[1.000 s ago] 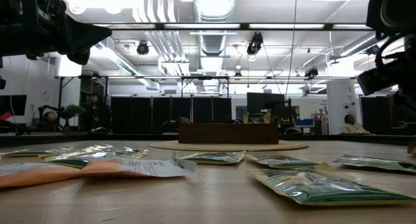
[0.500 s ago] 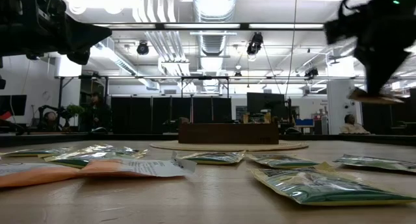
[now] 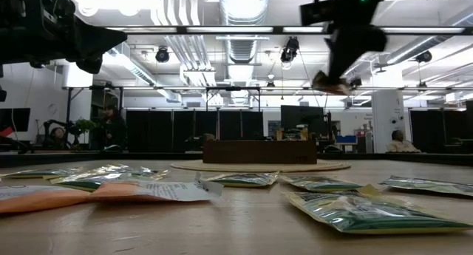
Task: Pick & Place Tea
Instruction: Put the top orange tea bag into the right section of wooden organizer
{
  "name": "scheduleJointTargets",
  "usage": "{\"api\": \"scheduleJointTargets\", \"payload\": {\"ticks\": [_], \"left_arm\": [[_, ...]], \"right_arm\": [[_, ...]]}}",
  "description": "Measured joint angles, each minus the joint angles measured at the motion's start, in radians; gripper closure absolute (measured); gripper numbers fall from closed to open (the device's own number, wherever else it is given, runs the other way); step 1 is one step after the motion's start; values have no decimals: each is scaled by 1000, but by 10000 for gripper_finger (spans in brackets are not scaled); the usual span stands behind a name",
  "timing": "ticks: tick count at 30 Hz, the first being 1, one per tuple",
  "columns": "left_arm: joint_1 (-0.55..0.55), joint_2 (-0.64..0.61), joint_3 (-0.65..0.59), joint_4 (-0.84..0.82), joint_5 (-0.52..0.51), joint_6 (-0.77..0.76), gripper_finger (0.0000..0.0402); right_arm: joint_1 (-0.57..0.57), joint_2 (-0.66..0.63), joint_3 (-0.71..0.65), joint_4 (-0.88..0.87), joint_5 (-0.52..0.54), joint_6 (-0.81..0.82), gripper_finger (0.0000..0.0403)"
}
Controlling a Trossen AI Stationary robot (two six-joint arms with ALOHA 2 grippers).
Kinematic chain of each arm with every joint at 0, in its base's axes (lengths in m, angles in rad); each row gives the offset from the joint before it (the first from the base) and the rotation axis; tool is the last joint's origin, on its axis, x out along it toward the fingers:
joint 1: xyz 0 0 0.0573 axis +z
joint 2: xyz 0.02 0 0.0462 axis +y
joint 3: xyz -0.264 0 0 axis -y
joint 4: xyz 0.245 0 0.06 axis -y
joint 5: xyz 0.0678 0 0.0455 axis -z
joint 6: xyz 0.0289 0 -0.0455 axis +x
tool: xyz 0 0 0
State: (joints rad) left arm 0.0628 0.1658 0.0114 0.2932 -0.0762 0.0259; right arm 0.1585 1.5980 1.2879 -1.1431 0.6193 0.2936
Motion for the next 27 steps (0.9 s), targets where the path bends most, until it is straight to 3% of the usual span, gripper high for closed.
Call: {"api": "scheduleJointTargets", "payload": {"ticks": [10,19,27], "left_arm": [[0,0,0,0,0,0,402],[0,0,0,0,0,0,402],[0,0,0,0,0,0,402]], "right_arm": [[-120,89,59,82,242,-266,394],[-171,128,12,322,278,-459,394],[-242,166,-23,422,285,-540,394]]}}
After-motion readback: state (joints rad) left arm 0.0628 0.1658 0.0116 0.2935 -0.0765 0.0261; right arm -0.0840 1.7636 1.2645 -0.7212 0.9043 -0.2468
